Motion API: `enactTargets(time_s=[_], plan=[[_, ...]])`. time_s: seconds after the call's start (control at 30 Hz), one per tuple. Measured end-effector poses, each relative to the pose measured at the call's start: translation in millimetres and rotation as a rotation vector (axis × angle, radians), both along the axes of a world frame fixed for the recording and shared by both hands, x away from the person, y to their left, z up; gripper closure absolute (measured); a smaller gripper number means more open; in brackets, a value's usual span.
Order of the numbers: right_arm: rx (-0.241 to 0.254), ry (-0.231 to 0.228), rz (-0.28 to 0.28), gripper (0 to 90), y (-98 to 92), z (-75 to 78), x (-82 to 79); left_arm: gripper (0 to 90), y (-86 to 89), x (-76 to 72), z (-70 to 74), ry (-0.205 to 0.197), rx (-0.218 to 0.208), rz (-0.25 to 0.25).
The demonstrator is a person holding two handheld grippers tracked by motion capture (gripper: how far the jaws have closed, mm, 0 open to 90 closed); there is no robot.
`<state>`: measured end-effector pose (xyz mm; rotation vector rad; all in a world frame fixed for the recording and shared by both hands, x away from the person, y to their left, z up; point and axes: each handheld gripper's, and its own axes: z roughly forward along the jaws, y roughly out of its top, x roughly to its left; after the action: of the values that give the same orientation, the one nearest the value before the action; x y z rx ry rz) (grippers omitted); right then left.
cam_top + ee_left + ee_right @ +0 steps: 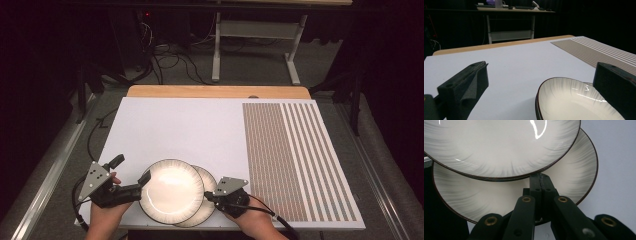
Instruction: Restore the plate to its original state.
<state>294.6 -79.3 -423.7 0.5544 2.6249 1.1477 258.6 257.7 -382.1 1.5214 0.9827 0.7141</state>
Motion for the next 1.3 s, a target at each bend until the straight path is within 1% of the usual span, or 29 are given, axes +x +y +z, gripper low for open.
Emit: enactTargets(time_s=[0.23,0.3,0.4,0.47,0.57,0.6,0.8,0.83,0.97,1.03,1.07,1.2,1.3], plan=[[0.013,-0.002,-0.004,90.0,-3.0,2.3,0.6,0.6,-0.4,0.0,-0.2,0.002,0.000,-0.001],[0.027,0.002,-0.004,90.0,-3.4,3.5,0.5,0.6,-0.3,0.0,-0.2,0.002,0.000,-0.001],[0.032,-0.007,0.001,90.0,-2.8,5.4,-0.7,0.6,-0.4,0.0,-0.4,0.004,-0.001,-0.001],[0.031,-0.004,-0.002,90.0,-3.6,5.7,-1.0,0.6,-0.4,0.0,-0.4,0.004,-0.001,-0.001],[0.030,-0.013,0.001,90.0,-5.1,6.5,-0.1,0.6,-0.5,-0.1,-0.3,0.003,0.000,0.000],[0.036,-0.010,-0.008,90.0,-5.1,6.8,-0.6,0.6,-0.4,-0.1,-0.4,0.004,-0.001,0.000],[0.037,-0.018,-0.009,90.0,-7.9,8.6,-0.2,0.6,-0.6,0.0,-0.5,0.005,0.000,-0.001],[0.040,-0.011,-0.015,90.0,-8.2,9.2,-0.7,0.6,-0.6,0.0,-0.5,0.005,0.000,-0.001],[0.044,-0.024,-0.023,90.0,-12.5,11.7,0.6,0.6,-0.6,0.3,-0.7,0.006,0.001,-0.002],[0.051,-0.019,-0.032,90.0,-15.3,13.8,1.0,0.6,-1.0,0.5,-0.9,0.006,0.002,-0.003],[0.052,-0.025,-0.030,90.0,-16.7,14.5,1.5,0.6,-1.1,0.5,-1.0,0.007,0.002,-0.004],[0.055,-0.024,-0.040,90.0,-18.7,15.6,0.6,0.6,-1.8,0.6,-1.2,0.009,0.004,-0.006],[0.052,-0.029,-0.038,90.0,-19.9,16.4,0.4,0.6,-2.0,0.6,-1.4,0.011,0.005,-0.008]])
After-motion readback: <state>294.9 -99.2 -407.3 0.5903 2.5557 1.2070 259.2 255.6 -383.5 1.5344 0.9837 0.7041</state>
